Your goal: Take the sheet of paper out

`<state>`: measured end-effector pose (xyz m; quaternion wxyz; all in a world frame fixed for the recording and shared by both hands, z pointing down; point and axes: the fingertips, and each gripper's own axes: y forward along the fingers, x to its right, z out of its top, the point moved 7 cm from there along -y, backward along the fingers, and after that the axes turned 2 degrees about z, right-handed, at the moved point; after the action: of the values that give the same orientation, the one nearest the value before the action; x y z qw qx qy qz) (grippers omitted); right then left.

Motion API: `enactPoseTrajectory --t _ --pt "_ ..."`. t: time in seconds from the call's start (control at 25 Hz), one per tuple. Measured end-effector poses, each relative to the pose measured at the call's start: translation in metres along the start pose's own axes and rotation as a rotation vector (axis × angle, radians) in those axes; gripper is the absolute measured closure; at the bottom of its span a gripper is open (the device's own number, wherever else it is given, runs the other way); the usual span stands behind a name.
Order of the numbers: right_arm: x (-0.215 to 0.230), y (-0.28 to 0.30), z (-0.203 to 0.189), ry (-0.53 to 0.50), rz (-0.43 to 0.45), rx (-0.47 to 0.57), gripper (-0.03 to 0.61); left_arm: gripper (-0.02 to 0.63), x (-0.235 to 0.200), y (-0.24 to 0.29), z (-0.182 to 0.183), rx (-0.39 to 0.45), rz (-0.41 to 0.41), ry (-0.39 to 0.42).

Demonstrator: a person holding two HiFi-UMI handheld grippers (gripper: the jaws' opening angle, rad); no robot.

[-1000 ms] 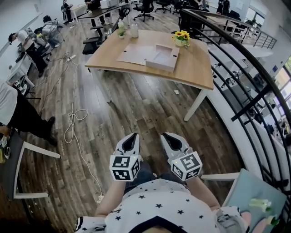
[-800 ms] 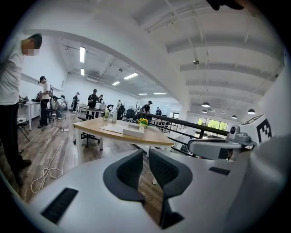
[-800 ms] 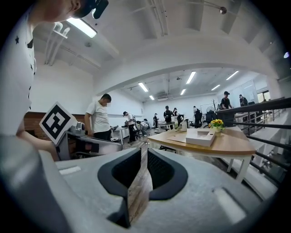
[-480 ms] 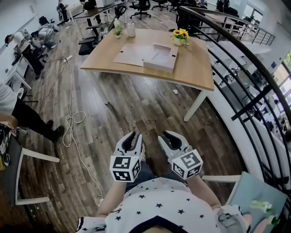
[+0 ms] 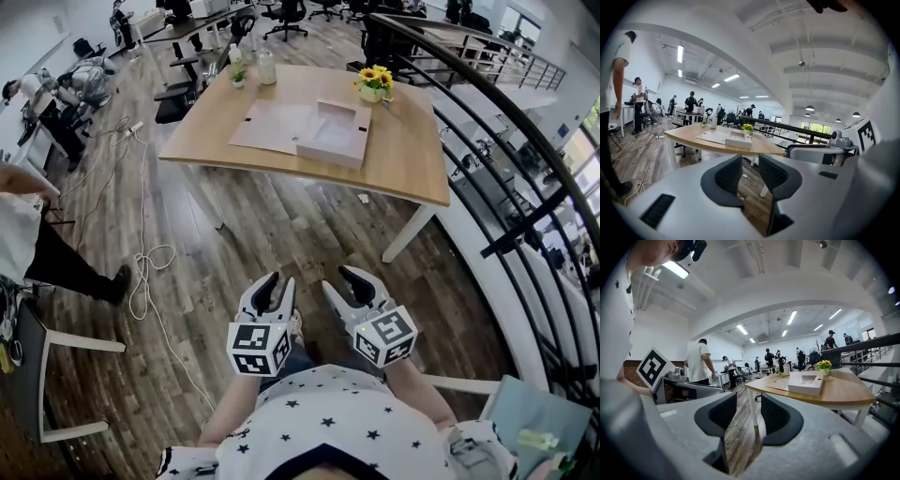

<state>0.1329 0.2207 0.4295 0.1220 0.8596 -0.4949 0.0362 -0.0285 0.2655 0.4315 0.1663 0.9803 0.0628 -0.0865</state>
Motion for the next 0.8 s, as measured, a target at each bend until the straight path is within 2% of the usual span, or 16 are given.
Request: enactPoseTrajectory --t 0.8 --pt "0.076 0.148 0.055 0.004 -0.030 -0.013 0.423 0.509 -0.102 0.127 0.079 -0.020 -0.026 0.003"
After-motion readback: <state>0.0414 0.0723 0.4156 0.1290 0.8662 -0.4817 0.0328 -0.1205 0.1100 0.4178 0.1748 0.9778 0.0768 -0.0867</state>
